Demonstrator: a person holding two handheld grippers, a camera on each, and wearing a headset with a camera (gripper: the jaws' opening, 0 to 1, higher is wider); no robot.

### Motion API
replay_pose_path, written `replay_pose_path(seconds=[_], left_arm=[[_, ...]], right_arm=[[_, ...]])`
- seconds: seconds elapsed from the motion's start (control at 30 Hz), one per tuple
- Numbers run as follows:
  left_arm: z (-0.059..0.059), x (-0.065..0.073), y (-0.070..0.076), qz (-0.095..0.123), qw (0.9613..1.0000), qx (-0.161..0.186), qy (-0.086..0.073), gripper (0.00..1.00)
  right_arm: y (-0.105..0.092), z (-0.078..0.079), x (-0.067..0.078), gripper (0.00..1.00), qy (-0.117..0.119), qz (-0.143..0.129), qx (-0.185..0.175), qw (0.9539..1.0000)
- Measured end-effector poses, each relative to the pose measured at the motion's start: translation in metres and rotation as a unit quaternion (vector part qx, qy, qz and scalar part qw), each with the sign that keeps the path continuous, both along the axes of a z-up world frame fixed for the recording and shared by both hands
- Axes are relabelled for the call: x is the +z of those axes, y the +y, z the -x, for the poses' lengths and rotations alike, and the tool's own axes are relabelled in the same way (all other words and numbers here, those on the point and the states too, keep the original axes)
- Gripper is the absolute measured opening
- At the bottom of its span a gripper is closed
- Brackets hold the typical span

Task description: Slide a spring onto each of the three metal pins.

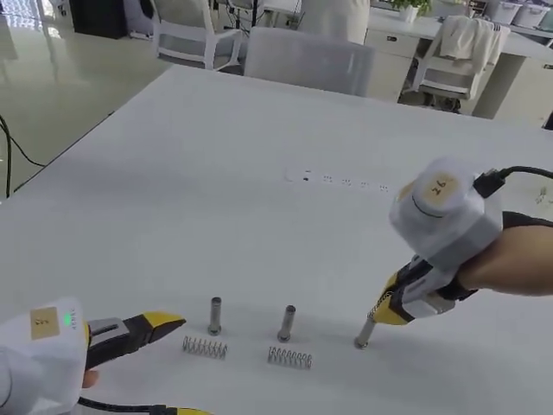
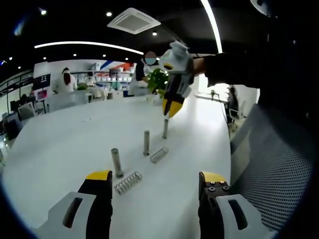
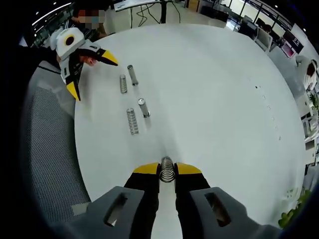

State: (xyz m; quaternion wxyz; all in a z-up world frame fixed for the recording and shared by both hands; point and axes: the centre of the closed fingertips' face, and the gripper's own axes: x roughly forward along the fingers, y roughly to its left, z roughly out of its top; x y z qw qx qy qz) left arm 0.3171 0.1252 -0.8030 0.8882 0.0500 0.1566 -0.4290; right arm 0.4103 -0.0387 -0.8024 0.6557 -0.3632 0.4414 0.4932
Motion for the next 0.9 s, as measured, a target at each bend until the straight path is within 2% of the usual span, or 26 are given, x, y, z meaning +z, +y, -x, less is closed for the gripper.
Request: replay_pose_path(seconds=[0.6,0.9], left_arm=[[-0.003,-0.004,0.005,0.000,1.0000,0.001,0.001,0.65],[-0.003,-0.005,0.006,0.001,1.0000,0.003,0.001,0.65]], right_arm=[[0.003,0.002,-0.029,0.09,0.014,0.030,0.007,0.9994],[0.005,0.006,-0.042,0.09,0.020,0.035,0.006,0.9992]])
